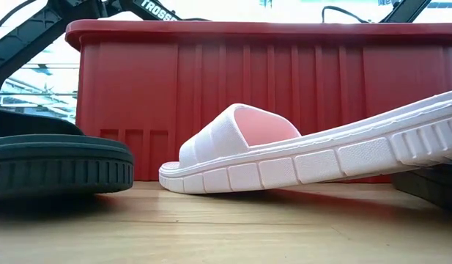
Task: Pick and place slides into bin
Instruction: Put the black slipper into the red bin
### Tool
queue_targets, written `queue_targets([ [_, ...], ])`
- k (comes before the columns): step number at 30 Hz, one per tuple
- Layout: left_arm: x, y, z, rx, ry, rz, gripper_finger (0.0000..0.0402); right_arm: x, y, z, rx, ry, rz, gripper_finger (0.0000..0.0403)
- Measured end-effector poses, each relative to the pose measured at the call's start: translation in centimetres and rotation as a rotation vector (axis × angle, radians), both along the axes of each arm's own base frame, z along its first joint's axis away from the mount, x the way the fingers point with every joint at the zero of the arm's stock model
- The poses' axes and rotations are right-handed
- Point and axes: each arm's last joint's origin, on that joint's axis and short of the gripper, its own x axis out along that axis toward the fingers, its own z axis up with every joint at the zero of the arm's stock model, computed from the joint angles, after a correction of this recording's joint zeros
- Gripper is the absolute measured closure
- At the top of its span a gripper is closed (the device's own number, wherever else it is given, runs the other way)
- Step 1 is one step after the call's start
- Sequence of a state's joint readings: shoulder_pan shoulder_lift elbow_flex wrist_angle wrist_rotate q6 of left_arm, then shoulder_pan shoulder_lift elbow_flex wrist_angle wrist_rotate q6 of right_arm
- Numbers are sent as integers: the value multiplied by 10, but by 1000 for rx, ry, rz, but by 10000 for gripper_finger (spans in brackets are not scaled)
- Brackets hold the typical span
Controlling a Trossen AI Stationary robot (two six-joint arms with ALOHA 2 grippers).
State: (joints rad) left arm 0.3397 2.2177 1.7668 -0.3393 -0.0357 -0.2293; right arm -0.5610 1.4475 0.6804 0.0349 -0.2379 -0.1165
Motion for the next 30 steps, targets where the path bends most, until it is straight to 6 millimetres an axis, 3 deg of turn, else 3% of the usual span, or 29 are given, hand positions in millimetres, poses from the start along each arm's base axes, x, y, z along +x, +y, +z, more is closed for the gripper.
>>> queue_targets([
  [10,-2,0,-2,12,39,-6,400,-1,1,3,-2,-2,-1,240],
  [18,-6,-1,-6,7,97,-16,401,-11,7,27,-42,-60,-4,209],
  [30,-6,-1,-4,-20,77,38,401,-27,17,53,-70,-106,-4,208],
])
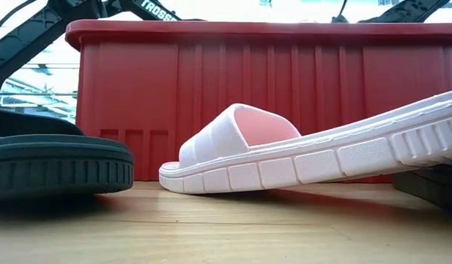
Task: Pick and place slides into bin
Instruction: Put the black slipper into the red bin
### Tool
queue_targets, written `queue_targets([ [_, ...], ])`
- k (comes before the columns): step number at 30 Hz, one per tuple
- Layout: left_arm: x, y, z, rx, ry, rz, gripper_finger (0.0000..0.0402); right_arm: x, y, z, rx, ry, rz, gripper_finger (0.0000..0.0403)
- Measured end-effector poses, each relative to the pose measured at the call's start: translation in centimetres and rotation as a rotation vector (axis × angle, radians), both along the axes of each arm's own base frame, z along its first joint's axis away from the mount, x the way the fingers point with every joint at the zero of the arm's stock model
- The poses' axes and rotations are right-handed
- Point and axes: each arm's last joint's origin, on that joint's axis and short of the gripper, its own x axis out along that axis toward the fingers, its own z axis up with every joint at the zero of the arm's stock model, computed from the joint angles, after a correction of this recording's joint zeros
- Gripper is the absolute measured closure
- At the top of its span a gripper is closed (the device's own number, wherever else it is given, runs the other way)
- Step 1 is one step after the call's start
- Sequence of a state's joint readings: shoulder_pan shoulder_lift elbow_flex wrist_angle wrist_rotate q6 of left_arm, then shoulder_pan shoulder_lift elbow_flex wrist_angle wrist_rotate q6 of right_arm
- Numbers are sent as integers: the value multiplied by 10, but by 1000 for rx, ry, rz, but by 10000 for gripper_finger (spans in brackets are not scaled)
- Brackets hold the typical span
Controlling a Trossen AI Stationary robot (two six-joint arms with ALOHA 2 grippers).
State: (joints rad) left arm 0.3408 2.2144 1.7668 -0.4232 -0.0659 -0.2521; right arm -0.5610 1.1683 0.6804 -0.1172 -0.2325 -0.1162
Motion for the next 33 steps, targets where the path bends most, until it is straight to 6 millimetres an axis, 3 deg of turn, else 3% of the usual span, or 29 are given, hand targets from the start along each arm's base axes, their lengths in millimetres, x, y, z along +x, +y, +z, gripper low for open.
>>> queue_targets([
  [7,-3,1,7,22,-3,80,402,-8,5,17,-42,-66,0,210],
  [18,3,-13,14,42,-59,190,401,-23,15,43,-115,-183,0,211],
  [24,6,-23,15,62,-78,281,401,-28,18,49,-134,-214,0,214],
  [33,6,-22,15,-17,-162,464,401,-29,18,51,-133,-224,-4,213],
])
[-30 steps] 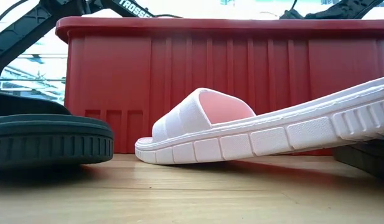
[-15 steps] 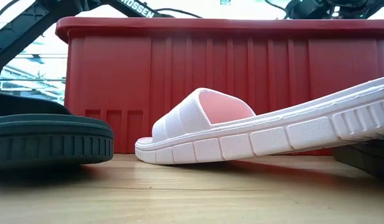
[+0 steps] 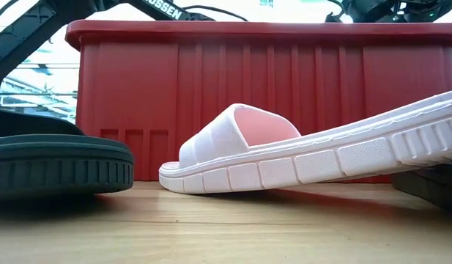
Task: Pick and place slides into bin
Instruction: Put the black slipper into the red bin
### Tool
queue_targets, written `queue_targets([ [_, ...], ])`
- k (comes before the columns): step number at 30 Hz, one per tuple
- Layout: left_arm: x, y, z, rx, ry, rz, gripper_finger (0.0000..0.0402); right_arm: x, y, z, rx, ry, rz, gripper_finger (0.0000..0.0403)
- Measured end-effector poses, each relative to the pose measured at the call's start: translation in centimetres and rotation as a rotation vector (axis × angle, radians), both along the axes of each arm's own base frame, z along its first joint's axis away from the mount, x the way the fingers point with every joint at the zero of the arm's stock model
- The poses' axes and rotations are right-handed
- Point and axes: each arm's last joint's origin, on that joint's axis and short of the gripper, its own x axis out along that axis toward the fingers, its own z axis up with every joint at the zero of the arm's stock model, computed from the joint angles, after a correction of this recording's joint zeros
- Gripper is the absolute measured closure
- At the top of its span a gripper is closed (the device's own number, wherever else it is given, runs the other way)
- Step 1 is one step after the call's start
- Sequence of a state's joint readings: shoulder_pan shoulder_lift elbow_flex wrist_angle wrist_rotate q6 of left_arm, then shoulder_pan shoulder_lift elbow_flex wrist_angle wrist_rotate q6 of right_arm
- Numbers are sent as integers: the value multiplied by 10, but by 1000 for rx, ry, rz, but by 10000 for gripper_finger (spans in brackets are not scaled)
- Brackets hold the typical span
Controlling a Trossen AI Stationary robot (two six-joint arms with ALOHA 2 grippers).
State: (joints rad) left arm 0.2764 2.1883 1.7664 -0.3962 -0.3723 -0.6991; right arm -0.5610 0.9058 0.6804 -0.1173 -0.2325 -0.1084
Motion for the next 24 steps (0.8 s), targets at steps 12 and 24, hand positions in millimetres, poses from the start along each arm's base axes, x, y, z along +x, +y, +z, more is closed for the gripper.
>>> queue_targets([
  [12,7,-11,-7,-53,-67,76,401,0,0,0,-4,1,2,212],
  [24,13,-10,-26,-97,-82,81,401,0,0,0,-6,2,5,212],
])
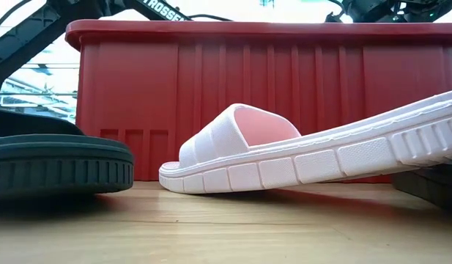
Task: Pick and place slides into bin
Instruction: Put the black slipper into the red bin, then put the pink slipper into the red bin
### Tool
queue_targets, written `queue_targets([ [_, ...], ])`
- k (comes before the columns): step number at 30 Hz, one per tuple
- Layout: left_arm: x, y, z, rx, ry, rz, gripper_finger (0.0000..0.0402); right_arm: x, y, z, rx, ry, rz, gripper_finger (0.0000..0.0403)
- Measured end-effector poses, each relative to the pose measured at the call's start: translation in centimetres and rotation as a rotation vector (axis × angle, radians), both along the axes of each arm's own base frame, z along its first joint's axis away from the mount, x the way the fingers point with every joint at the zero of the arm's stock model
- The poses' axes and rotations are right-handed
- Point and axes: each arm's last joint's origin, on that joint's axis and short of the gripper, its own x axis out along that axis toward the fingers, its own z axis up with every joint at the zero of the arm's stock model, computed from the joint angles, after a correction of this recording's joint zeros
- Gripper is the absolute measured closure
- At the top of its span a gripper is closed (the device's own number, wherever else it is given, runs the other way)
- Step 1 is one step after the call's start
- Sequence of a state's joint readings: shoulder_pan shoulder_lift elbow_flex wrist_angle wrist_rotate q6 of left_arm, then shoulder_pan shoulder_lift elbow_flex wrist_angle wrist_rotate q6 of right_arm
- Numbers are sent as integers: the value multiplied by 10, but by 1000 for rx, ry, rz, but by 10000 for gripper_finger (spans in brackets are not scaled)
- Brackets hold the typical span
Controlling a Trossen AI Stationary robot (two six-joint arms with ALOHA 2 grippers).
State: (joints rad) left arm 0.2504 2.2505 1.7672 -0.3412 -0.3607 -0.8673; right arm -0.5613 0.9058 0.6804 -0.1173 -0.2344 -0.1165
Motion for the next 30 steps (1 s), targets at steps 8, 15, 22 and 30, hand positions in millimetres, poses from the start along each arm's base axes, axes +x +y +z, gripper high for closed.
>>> queue_targets([
  [8,4,2,3,11,-37,-72,389,0,0,0,0,0,0,217],
  [15,4,4,3,19,-42,-48,360,0,0,0,-1,0,-1,217],
  [22,3,5,3,16,-42,-46,301,0,0,0,-1,0,-1,217],
  [30,0,16,5,42,4,-170,254,0,0,0,-1,0,-1,219],
])
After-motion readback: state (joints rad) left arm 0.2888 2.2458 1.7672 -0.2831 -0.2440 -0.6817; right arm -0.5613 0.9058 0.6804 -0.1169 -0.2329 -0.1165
